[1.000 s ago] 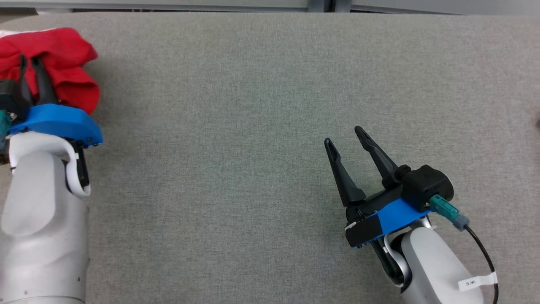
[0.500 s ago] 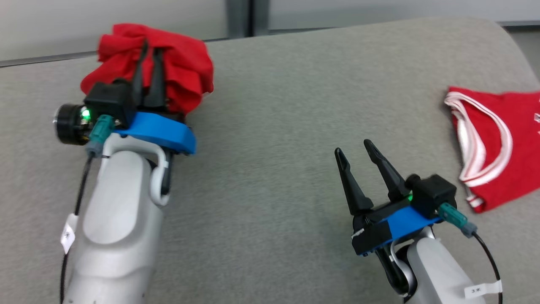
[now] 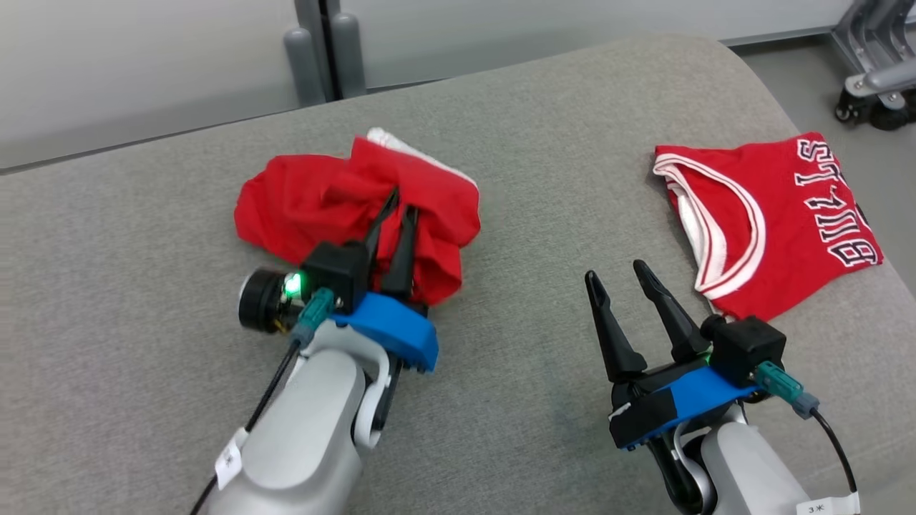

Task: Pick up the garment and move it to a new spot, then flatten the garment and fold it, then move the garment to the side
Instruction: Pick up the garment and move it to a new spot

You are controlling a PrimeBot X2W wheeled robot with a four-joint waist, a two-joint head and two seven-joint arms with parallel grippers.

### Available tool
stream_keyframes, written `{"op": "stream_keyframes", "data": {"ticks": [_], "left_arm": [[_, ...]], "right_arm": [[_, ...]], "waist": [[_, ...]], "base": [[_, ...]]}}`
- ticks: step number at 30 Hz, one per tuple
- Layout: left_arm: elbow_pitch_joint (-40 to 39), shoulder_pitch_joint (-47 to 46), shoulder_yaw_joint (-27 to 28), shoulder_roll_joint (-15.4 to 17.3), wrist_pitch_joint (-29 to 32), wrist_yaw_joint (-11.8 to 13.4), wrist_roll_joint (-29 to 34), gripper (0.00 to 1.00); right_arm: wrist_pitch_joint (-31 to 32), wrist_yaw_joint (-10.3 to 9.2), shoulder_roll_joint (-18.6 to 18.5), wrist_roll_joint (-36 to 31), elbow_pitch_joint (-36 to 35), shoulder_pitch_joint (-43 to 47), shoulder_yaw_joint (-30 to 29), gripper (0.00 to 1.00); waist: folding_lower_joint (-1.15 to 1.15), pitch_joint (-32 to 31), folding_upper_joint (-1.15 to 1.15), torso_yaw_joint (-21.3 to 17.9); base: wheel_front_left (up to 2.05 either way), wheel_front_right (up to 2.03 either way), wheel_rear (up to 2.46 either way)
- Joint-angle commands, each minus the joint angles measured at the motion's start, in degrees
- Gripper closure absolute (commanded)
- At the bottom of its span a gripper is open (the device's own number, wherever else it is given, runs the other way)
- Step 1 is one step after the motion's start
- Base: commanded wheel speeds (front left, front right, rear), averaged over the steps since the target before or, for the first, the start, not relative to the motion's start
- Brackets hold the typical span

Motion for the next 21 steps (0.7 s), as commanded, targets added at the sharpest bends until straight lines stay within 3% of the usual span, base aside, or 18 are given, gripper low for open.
{"op": "stream_keyframes", "data": {"ticks": [1, 6, 13, 16, 21], "left_arm": [[0.5, 1.9, -0.2, 0.3, -0.2, 1.1, -0.5, 0.00], [0.9, 7.6, 2.7, 0.3, -0.2, 4.5, 1.0, 0.00], [-3.2, 18.0, 13.2, 1.6, -0.2, 8.0, 4.1, 0.00], [-5.6, 22.6, 17.6, 1.7, -0.2, 8.8, 5.6, 0.00], [-8.2, 28.2, 21.9, 1.2, -0.2, 7.9, 8.3, 0.00]], "right_arm": [[0.0, 0.00, -0.1, 0.4, 0.0, 0.9, -0.1, 0.00], [0.0, 0.01, -0.1, 0.0, 0.4, 1.7, -0.5, 0.00], [0.0, 0.00, -0.1, -1.3, 1.7, 3.3, -1.4, 0.00], [0.0, 0.00, -0.1, -1.8, 2.5, 4.1, -1.8, 0.00], [0.0, 0.00, -0.1, -2.4, 3.7, 5.9, -2.9, 0.00]], "waist": [[0.00, -0.2, 0.00, 0.7], [0.00, -1.8, 0.00, 3.8], [0.00, -5.3, 0.00, 9.2], [0.00, -6.9, 0.00, 11.1], [0.00, -8.8, 0.00, 13.4]], "base": [[0.00, 0.00, 0.00], [0.00, 0.00, 0.00], [0.00, 0.00, 0.00], [0.00, 0.00, 0.00], [0.00, 0.00, 0.00]]}}
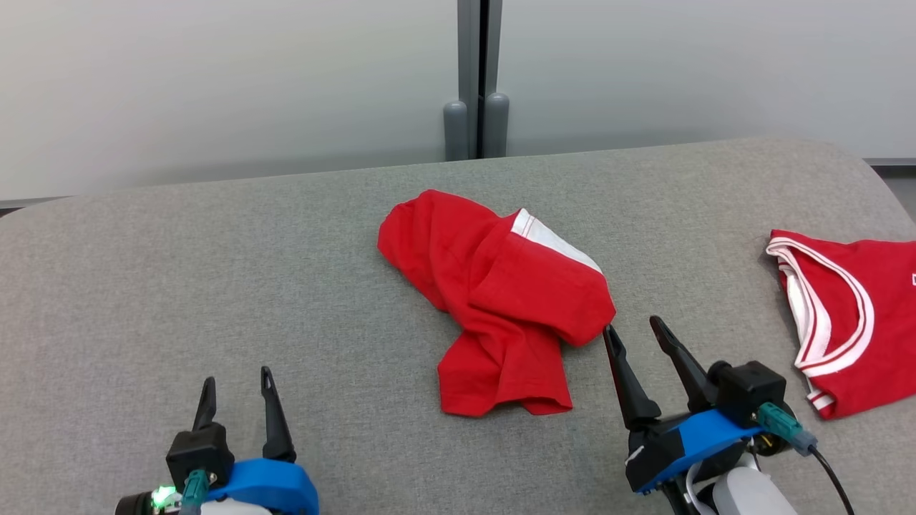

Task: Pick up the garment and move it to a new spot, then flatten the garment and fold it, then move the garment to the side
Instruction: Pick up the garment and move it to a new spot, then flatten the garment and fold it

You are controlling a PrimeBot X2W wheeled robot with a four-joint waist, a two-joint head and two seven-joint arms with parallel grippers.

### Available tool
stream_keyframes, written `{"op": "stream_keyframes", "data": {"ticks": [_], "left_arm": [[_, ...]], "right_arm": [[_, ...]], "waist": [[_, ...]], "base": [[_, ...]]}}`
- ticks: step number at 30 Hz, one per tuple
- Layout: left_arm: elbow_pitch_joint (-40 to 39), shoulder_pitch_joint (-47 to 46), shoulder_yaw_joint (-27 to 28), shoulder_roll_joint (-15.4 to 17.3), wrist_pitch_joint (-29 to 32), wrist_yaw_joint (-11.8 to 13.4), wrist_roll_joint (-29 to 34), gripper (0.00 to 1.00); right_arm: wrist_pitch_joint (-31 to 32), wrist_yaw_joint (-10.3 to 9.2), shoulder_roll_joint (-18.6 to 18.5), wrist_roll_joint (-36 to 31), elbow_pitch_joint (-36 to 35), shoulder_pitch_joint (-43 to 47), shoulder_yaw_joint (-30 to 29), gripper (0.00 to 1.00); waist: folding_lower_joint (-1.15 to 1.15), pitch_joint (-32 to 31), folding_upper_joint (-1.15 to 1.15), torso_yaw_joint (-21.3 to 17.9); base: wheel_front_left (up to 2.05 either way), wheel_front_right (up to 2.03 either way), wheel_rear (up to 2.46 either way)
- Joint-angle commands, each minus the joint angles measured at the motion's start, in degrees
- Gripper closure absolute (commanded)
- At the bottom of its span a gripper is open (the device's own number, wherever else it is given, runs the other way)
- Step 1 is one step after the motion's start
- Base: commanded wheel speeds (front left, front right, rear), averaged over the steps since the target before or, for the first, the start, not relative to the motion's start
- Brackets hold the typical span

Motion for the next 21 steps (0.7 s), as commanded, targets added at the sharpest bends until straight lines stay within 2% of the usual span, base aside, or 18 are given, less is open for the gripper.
{"op": "stream_keyframes", "data": {"ticks": [1, 13, 21], "left_arm": [[-0.7, 1.0, 0.8, -0.2, -0.1, -0.5, 0.7, 0.00], [-0.4, 0.2, -0.3, -1.1, -0.1, -3.2, 1.9, 0.00], [0.0, -0.9, -3.0, -1.1, -0.1, -2.8, 0.3, 0.00]], "right_arm": [[0.0, 0.00, -0.2, -0.4, 0.5, 1.2, -0.3, 0.00], [0.0, 0.00, -0.2, -0.8, 3.3, -2.6, -2.2, 0.00], [0.0, 0.00, -0.2, -0.7, 4.1, -3.5, 3.0, 0.00]], "waist": [[0.01, -0.2, 0.01, 0.4], [0.01, 1.1, 0.01, 2.3], [0.01, 2.6, 0.01, 4.8]], "base": [[0.00, 0.00, 0.00], [0.00, 0.00, 0.00], [0.00, 0.00, 0.00]]}}
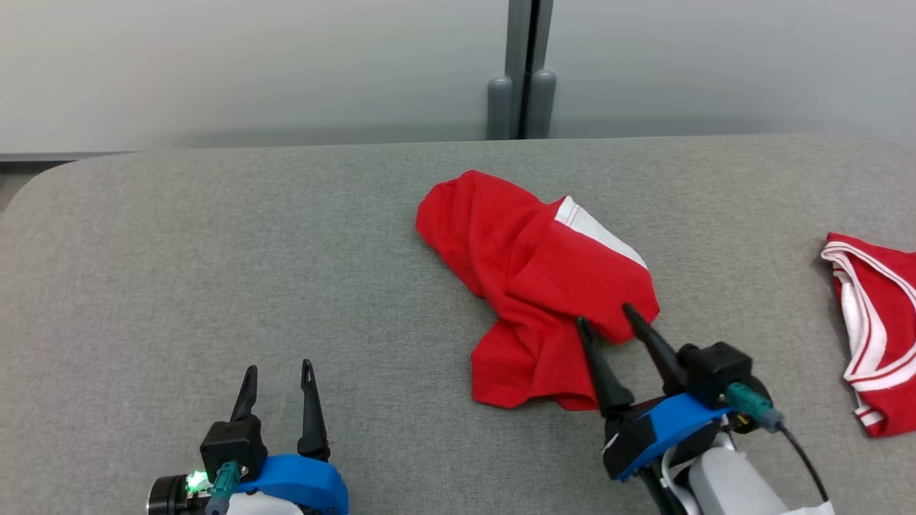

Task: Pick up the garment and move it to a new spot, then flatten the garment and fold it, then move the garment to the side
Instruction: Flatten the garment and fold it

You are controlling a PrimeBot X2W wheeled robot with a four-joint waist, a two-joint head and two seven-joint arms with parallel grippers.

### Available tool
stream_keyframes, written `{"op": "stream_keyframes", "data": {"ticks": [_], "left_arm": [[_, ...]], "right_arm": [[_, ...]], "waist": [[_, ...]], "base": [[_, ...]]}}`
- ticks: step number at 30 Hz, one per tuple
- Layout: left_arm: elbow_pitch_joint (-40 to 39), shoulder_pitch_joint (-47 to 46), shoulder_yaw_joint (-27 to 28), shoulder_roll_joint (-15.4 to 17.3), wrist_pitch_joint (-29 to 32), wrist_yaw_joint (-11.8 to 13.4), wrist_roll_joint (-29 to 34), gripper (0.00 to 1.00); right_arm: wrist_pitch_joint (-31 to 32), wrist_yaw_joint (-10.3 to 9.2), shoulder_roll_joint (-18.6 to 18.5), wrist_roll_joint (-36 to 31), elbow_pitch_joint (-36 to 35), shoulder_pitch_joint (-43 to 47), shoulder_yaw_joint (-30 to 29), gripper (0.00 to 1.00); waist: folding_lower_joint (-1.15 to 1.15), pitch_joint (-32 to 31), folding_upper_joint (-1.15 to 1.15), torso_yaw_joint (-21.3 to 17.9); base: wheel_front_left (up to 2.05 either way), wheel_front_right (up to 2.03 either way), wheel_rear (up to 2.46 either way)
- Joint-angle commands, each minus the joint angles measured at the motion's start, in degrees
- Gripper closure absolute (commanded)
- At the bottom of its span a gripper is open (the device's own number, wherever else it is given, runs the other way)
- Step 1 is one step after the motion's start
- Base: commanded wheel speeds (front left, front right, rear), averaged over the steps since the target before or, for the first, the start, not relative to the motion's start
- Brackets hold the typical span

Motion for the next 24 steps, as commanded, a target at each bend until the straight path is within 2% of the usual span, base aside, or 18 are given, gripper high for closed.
{"op": "stream_keyframes", "data": {"ticks": [1, 7, 9, 14, 24], "left_arm": [[0.1, -0.9, -0.5, 0.0, -0.1, 0.1, -0.4, 0.00], [0.5, -0.4, -1.4, 0.0, -0.1, 0.4, -1.2, 0.00], [0.5, -0.4, -1.8, 0.0, -0.1, 0.5, -1.4, 0.00], [0.2, -0.7, -2.7, 0.0, -0.1, 0.5, -1.8, 0.00], [0.7, -2.1, -3.9, 0.0, -0.1, 0.5, -2.9, 0.00]], "right_arm": [[0.0, 0.00, -0.1, -0.1, 0.0, 1.0, 2.0, 0.00], [0.0, 0.00, -0.2, -4.0, 0.3, 3.6, 10.6, 0.00], [0.0, 0.00, -0.2, -6.1, 0.8, 3.9, 12.3, 0.00], [0.0, 0.00, -0.5, -6.6, 2.9, 5.5, 15.5, 0.00], [0.0, 0.00, -0.2, -3.2, 6.4, 2.8, 11.9, 0.00]], "waist": [[0.00, 0.5, 0.00, 0.8], [0.00, 0.5, 0.00, 2.0], [0.00, 0.6, 0.00, 2.1], [0.00, 0.9, 0.00, 2.5], [0.00, 2.5, 0.00, 3.6]], "base": [[0.00, 0.00, 0.00], [0.00, 0.00, 0.00], [0.00, 0.00, 0.00], [0.00, 0.00, 0.00], [0.00, 0.00, 0.00]]}}
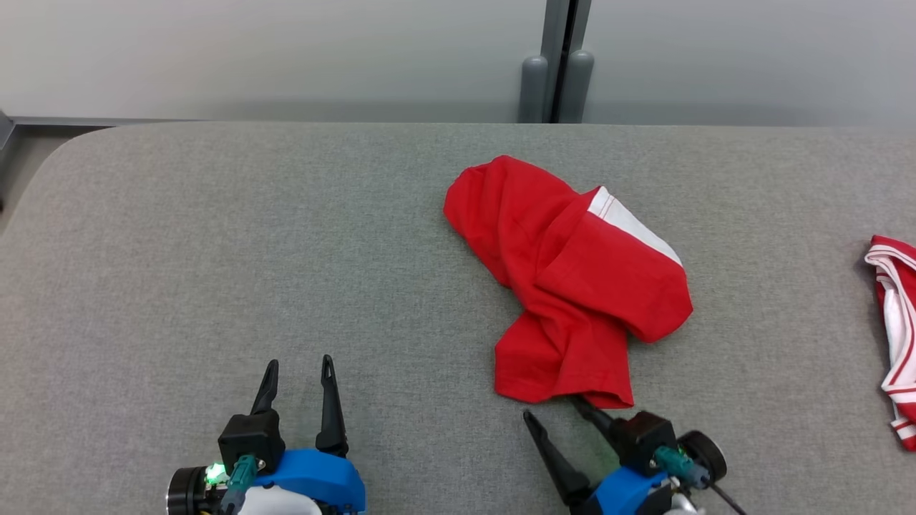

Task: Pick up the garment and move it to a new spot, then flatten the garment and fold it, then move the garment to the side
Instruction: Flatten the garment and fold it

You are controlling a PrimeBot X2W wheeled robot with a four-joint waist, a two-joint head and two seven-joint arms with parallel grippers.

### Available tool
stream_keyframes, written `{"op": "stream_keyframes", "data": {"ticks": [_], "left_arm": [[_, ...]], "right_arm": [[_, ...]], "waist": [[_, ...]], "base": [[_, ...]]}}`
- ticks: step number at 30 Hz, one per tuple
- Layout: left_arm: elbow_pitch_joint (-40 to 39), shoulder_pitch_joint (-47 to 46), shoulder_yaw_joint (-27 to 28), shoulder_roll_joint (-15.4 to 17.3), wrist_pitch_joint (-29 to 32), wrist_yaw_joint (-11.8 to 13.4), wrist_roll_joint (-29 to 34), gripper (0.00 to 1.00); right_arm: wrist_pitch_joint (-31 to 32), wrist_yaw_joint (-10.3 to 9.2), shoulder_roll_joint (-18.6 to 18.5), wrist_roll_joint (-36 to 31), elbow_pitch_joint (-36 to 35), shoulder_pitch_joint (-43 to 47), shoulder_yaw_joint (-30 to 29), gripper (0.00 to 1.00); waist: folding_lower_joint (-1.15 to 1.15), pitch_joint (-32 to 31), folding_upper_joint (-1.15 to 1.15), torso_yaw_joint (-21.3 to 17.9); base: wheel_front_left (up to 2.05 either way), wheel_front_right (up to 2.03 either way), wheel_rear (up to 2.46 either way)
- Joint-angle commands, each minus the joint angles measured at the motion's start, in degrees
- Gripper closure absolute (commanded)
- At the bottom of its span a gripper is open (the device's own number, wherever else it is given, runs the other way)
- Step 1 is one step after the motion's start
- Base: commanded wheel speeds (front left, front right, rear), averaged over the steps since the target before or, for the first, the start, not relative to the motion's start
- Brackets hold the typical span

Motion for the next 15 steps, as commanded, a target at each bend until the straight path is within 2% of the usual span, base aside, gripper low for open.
{"op": "stream_keyframes", "data": {"ticks": [1, 4, 5, 6, 7, 8, 15], "left_arm": [[0.3, -1.2, -0.4, 0.0, -0.1, -0.1, -0.3, 0.00], [0.4, -1.4, -0.6, 0.0, -0.1, -0.1, -0.1, 0.00], [0.4, -1.4, -0.7, 0.0, -0.1, -0.1, -0.1, 0.00], [0.5, -1.5, -0.7, 0.0, -0.1, 0.0, -0.3, 0.00], [0.5, -1.6, -0.7, 0.0, -0.1, 0.0, -0.2, 0.00], [0.5, -1.7, -0.7, 0.0, -0.1, 0.0, -0.3, 0.00], [0.8, -1.2, -0.7, 0.0, -0.1, 0.1, -1.0, 0.00]], "right_arm": [[0.0, 0.00, 0.2, 0.8, 0.2, -1.8, -0.7, 0.00], [0.0, 0.00, 0.2, 1.1, 0.4, -2.6, -1.2, 0.00], [0.0, 0.00, 0.2, 1.3, 0.5, -3.0, -1.5, 0.03], [0.0, 0.00, 0.3, 1.7, 0.6, -3.3, -1.2, 0.55], [0.0, 0.00, 0.3, 2.2, 0.6, -3.7, -1.2, 0.96], [0.0, 0.00, 0.3, 2.8, 0.8, -4.0, -1.0, 1.00], [0.0, 0.00, 0.2, 7.3, -3.1, -8.5, 2.2, 1.00]], "waist": [[0.00, 0.5, 0.00, 0.7], [0.00, 0.8, 0.00, 1.3], [0.00, 0.9, 0.00, 1.6], [0.00, 0.9, 0.00, 1.9], [0.00, 1.0, 0.00, 2.3], [0.00, 1.1, 0.00, 2.6], [0.00, 0.8, 0.00, 4.4]], "base": [[0.00, 0.00, 0.00], [0.00, 0.00, 0.00], [0.00, 0.00, 0.00], [0.00, 0.00, 0.00], [0.00, 0.00, 0.00], [0.00, 0.00, 0.00], [0.00, 0.00, 0.00]]}}
